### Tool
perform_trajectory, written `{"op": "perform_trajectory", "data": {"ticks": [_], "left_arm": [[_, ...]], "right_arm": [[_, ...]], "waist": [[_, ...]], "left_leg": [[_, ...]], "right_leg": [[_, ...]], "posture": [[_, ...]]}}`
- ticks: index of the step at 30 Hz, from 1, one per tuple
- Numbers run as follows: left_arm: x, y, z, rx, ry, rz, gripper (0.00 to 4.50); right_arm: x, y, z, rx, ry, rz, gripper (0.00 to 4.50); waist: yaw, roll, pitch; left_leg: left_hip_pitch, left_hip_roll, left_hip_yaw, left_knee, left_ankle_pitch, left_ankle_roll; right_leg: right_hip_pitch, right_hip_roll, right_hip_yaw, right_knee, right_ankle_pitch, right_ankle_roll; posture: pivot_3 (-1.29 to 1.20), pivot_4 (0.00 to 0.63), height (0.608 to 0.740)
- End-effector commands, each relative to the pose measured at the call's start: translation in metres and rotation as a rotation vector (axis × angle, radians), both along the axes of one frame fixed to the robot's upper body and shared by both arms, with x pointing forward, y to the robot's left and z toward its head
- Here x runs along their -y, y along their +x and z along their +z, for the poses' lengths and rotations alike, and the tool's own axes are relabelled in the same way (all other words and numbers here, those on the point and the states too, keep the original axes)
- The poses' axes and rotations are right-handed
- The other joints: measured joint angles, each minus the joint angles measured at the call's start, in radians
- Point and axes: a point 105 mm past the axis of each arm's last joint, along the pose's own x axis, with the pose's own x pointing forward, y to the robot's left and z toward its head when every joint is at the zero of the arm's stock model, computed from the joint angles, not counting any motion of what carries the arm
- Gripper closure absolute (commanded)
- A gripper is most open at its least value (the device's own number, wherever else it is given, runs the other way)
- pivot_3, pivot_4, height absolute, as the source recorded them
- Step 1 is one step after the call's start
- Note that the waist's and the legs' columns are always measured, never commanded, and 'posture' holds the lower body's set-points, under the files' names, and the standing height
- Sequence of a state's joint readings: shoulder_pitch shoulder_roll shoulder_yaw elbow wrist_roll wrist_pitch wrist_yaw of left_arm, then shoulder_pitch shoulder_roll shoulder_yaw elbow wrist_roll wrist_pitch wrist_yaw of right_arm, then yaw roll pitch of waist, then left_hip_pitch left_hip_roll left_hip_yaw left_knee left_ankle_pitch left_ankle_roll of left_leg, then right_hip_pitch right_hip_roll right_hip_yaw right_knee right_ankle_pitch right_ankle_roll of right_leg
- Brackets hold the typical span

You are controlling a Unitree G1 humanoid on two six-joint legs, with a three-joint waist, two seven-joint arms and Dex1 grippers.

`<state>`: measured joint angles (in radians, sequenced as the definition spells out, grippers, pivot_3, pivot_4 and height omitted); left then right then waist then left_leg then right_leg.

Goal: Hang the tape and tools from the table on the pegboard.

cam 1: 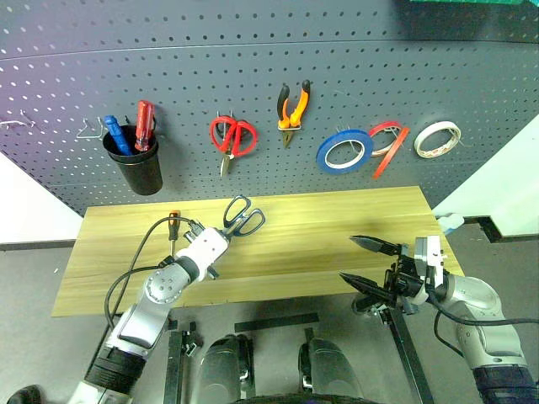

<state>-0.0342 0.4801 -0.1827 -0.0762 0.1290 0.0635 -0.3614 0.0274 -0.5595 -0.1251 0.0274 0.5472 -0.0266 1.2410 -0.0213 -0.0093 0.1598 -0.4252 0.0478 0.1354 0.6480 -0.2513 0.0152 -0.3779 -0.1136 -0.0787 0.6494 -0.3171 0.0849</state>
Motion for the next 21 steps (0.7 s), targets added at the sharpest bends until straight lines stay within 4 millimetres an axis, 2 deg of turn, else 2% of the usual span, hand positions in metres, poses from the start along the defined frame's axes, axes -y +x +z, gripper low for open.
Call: {"op": "perform_trajectory", "data": {"ticks": [1,6,10,17,21], "left_arm": [[-0.004,-0.004,0.039,0.195,-0.035,-0.020,3.61],[-0.017,-0.008,0.062,0.341,-0.048,0.019,3.61],[-0.025,-0.010,0.072,0.410,-0.032,0.045,3.61],[-0.022,-0.006,0.087,0.492,-0.019,0.040,3.61],[-0.020,-0.001,0.090,0.504,-0.028,0.039,3.61]], "right_arm": [[0.002,0.002,0.008,0.043,0.026,0.024,0.00],[0.000,-0.003,0.017,0.028,0.077,0.090,0.00],[-0.008,-0.009,0.025,0.019,0.115,0.145,0.00],[-0.008,-0.006,0.039,0.022,0.189,0.164,0.00],[-0.006,-0.002,0.040,0.026,0.207,0.151,0.00]], "waist": [[0.001,0.001,-0.002],[0.003,0.002,-0.013],[0.002,0.002,-0.032],[0.002,0.001,-0.060],[0.002,0.001,-0.072]], "left_leg": [[0.000,0.000,0.000,0.000,0.000,0.000],[0.000,0.000,0.000,0.003,0.000,0.001],[0.001,0.000,0.000,0.004,0.000,0.001],[0.003,0.000,0.000,0.004,0.000,0.001],[0.004,0.000,-0.001,0.005,0.000,0.001]], "right_leg": [[0.000,0.000,-0.001,0.000,0.000,0.001],[0.002,0.001,-0.003,0.000,0.002,0.003],[0.003,0.002,-0.003,0.000,0.003,0.005],[0.005,0.004,-0.003,0.001,0.003,0.005],[0.005,0.004,-0.003,0.002,0.003,0.005]], "posture": [[-0.08,0.063,0.740],[-0.07,0.046,0.740],[-0.07,0.032,0.740],[-0.07,0.017,0.740],[-0.07,0.008,0.740]]}}
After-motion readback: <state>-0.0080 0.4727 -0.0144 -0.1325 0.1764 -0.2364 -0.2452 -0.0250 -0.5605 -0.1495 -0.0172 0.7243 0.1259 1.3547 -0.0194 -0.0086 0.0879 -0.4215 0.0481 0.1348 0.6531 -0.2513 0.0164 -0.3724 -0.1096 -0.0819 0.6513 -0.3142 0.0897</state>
